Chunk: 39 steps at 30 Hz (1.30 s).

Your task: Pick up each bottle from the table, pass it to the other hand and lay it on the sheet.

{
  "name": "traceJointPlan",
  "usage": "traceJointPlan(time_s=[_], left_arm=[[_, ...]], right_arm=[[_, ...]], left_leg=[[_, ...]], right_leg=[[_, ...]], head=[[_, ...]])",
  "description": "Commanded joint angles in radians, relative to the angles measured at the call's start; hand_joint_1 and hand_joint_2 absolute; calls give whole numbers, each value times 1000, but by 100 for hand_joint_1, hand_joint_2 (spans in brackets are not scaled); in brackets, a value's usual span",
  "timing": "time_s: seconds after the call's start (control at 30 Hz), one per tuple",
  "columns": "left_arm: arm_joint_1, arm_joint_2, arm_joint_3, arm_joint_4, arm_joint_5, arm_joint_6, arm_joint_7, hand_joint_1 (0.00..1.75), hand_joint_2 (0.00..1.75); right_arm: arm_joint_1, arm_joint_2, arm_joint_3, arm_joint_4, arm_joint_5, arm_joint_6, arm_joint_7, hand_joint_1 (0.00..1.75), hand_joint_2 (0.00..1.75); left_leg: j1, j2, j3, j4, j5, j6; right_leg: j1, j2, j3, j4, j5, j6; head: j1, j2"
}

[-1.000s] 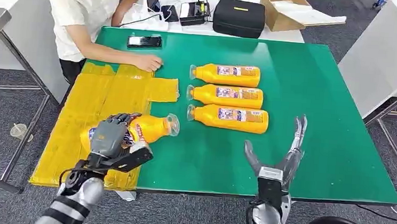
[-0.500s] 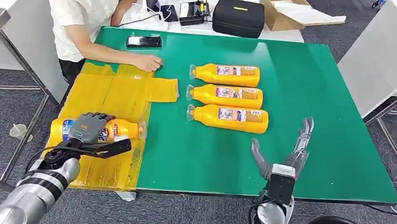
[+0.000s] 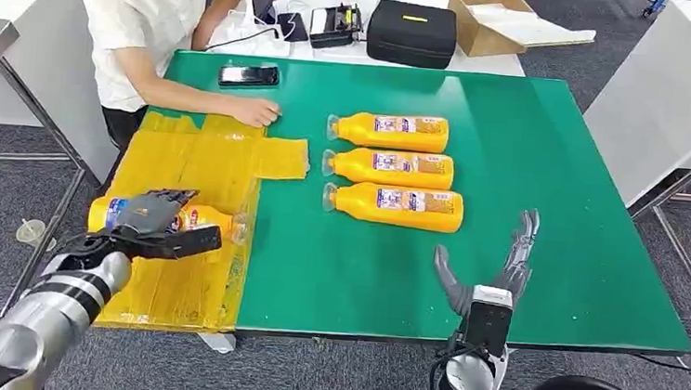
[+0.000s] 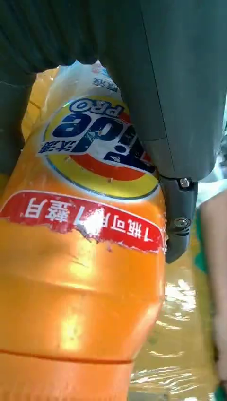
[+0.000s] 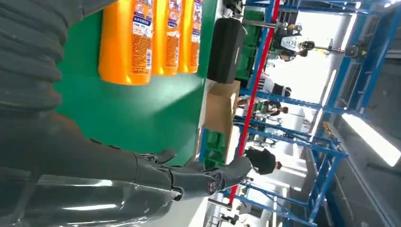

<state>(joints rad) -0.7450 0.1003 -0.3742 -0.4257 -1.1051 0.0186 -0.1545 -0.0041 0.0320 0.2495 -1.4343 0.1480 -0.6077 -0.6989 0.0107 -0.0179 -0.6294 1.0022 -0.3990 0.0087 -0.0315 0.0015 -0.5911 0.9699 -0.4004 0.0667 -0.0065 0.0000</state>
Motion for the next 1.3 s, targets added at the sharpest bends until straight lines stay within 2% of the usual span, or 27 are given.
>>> traceJointPlan(time_s=[0.03, 0.27, 0.5, 0.6, 0.97, 1.07, 1.17, 1.27, 1.3], left_arm=[[-19, 48, 27, 104, 75, -142, -132, 0, 175], [-55, 102, 4, 98, 99, -284, -220, 0, 175], [-24, 100, -9, 0, 141, -190, -309, 0, 175], [-8, 85, -18, -66, 164, -144, -345, 0, 175], [40, 59, -56, -226, 185, -30, -379, 0, 175], [114, 44, -69, -380, 228, 19, -382, 0, 175], [182, 34, -126, -519, 248, -2, -374, 0, 175], [182, 34, -126, -519, 248, -2, -374, 0, 175], [182, 34, -126, -519, 248, -2, -374, 0, 175]], right_arm=[[-53, -2, 14, 79, -23, -28, 1, 0, 175], [-67, 0, 11, 94, -39, -11, 1, 0, 175], [-64, 2, 9, 94, -37, -6, 1, 0, 175], [-64, 6, 11, 88, -37, 1, 1, 0, 175], [-55, 7, 8, 84, -31, 0, 1, 0, 175], [-41, 8, -1, 83, -28, -4, 1, 0, 175], [-25, 9, -12, 74, -27, -10, 1, 0, 175], [-25, 9, -12, 74, -27, -10, 1, 0, 175], [-25, 9, -12, 74, -27, -10, 1, 0, 175]], left_leg=[[0, 5, 3, -1, -1, 0], [1, 6, 4, 0, -2, 0], [1, 6, 5, 0, -2, 0], [1, 2, 2, 0, -1, 0], [1, 1, 0, 1, -2, 0], [1, 0, -2, 1, 0, 0], [0, -1, -3, 0, 0, 0], [0, -1, -3, 0, 0, 0], [2, -1, 2, 2, -4, 0]], right_leg=[[0, 3, 2, -1, 0, -2], [1, 4, 3, -1, 0, -4], [2, 4, 4, -1, -1, -5], [1, 1, 2, -1, -1, -3], [2, -1, 0, 0, -2, -4], [1, -1, -2, -1, -1, -3], [0, -2, -3, -1, -1, -2], [0, -2, -3, -1, -1, -2], [2, -3, 3, -1, -4, -5]], head=[[0, 0], [0, 0], [0, 0], [0, 0], [0, 0], [0, 0], [0, 0], [0, 0], [0, 0]])
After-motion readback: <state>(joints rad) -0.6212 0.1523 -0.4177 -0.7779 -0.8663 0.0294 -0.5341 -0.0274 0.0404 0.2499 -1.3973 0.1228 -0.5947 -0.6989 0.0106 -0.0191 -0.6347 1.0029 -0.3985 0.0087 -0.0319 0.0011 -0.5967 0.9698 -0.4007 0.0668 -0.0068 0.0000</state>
